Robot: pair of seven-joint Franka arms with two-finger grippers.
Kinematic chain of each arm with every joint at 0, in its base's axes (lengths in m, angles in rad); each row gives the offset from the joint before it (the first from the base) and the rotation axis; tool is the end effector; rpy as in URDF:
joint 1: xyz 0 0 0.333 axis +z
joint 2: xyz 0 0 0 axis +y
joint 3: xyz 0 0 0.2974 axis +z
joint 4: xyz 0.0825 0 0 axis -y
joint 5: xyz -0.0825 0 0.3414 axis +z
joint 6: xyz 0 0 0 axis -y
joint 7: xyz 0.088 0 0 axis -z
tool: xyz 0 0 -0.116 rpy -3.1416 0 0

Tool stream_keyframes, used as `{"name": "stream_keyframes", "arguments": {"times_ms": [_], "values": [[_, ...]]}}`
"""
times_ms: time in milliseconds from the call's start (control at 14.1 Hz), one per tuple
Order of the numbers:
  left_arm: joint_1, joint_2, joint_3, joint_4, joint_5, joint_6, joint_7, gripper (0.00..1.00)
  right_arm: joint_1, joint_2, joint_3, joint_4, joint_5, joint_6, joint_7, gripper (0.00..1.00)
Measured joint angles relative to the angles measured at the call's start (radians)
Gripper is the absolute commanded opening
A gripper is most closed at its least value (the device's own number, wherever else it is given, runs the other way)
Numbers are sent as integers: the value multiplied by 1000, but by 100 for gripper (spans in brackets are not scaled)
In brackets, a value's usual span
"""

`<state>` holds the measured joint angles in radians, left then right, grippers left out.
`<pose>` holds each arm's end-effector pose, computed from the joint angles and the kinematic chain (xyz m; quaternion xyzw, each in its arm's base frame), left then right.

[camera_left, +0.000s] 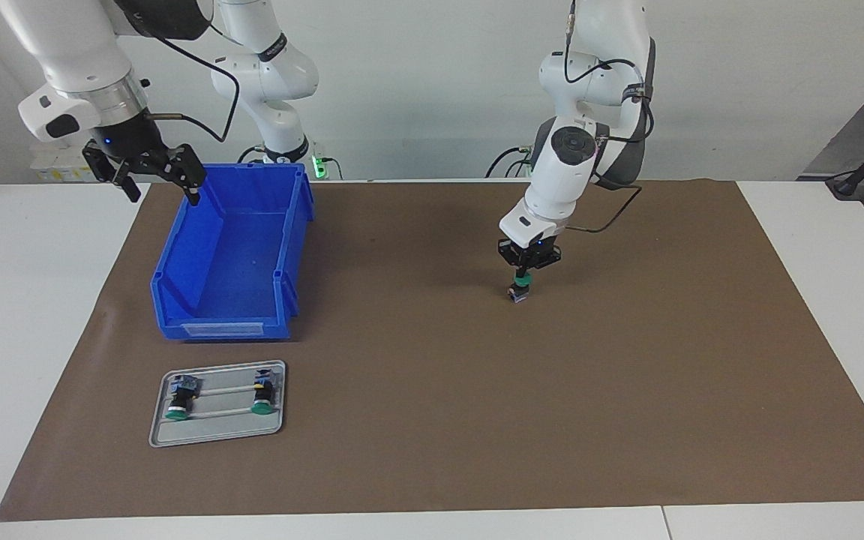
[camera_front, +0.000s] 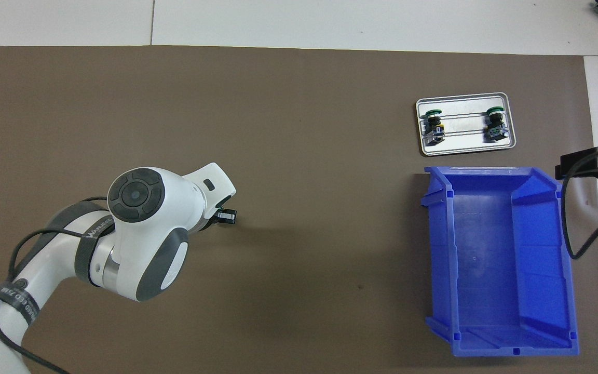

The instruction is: Place and press button with both arms

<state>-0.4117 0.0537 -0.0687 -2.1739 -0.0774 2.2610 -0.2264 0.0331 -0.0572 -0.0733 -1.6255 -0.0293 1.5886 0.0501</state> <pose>0.4520 -0.2383 0.3696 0.9941 -0.1025 0.0046 0.0359 0.4964 -0.0244 0.6037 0.9989 -0.0450 0.0101 0.0125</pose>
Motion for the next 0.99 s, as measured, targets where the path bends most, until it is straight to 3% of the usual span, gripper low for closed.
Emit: {"name": "stream_keyframes", "arguments": {"times_ms": [426,710,994], "values": [[-1,-43,-3,-88,0,113,-1,1,0,0,0,0,0,0,0,100],[0,-41,0,-55,0,74,-3,20,0,0,0,0,0,0,0,100],[26,-33,9,96,0,-72,-7,46,0,0,0,0,0,0,0,100]]}}
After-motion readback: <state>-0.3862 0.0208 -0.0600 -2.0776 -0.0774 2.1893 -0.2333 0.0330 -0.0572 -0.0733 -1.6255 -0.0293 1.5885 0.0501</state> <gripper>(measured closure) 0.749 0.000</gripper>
